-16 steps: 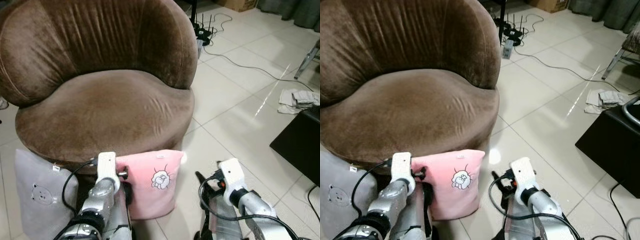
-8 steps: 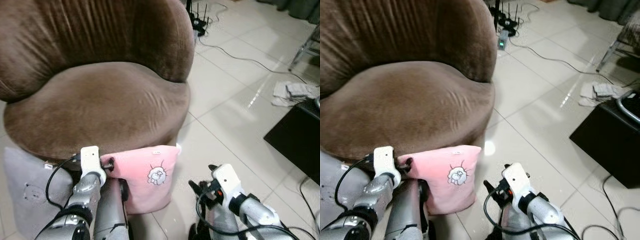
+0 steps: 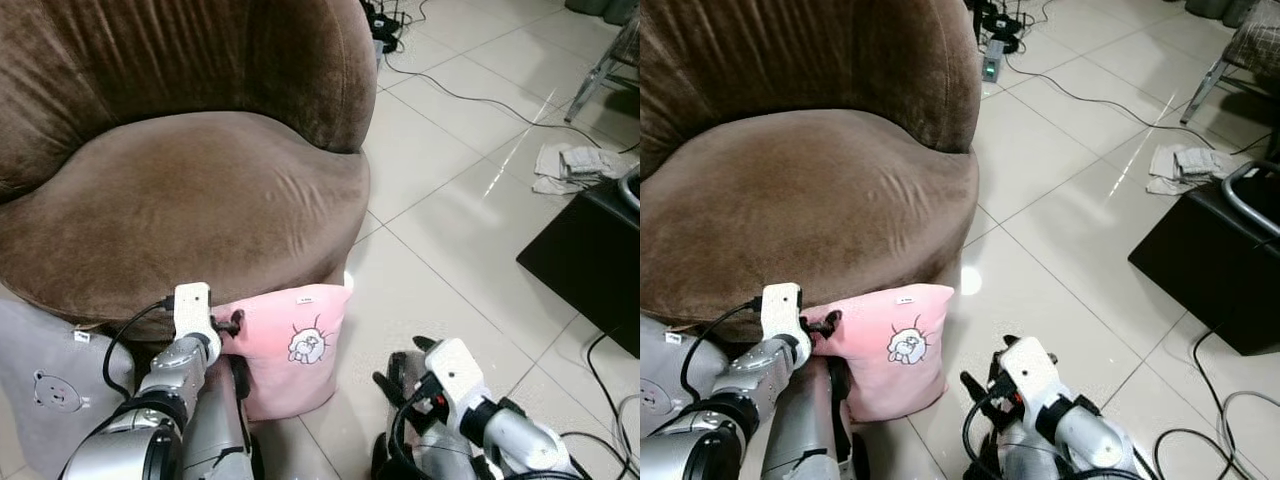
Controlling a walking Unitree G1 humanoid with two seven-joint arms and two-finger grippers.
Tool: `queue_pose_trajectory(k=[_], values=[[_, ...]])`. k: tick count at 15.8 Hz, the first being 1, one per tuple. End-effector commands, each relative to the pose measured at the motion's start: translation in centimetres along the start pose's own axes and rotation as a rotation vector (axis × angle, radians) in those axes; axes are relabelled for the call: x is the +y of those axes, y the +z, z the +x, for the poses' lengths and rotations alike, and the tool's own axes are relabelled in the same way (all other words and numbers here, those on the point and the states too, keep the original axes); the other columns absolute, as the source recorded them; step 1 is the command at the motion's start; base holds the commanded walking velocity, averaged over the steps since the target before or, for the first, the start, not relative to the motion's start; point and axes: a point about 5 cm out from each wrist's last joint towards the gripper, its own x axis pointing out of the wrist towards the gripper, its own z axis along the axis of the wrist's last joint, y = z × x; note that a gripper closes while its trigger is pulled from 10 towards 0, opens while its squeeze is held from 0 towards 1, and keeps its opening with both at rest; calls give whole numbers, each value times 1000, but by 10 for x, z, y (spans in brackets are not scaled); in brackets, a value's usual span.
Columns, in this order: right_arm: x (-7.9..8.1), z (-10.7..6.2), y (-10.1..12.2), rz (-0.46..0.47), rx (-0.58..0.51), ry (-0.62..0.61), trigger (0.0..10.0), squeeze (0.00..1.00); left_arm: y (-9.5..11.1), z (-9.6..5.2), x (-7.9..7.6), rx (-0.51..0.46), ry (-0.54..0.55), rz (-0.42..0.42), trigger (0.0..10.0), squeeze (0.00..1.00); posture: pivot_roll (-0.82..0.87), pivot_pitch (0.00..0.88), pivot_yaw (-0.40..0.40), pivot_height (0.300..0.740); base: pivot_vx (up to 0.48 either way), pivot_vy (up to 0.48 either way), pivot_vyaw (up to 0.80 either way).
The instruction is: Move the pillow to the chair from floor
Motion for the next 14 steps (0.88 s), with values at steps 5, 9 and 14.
queue_pose_trajectory(k=[5,9,14], values=[[6,-4,0,3,16,13,10000,0,-4,0,3,50,-6,25,2196,0,-151,185,-23,530,0,0,0],[9,-5,-1,-2,27,51,10000,0,-4,-1,8,54,0,55,0,0,-150,184,-16,530,0,0,0],[11,-5,-3,0,34,59,10000,0,-4,-2,9,55,-8,52,0,0,-148,183,-14,530,0,0,0]])
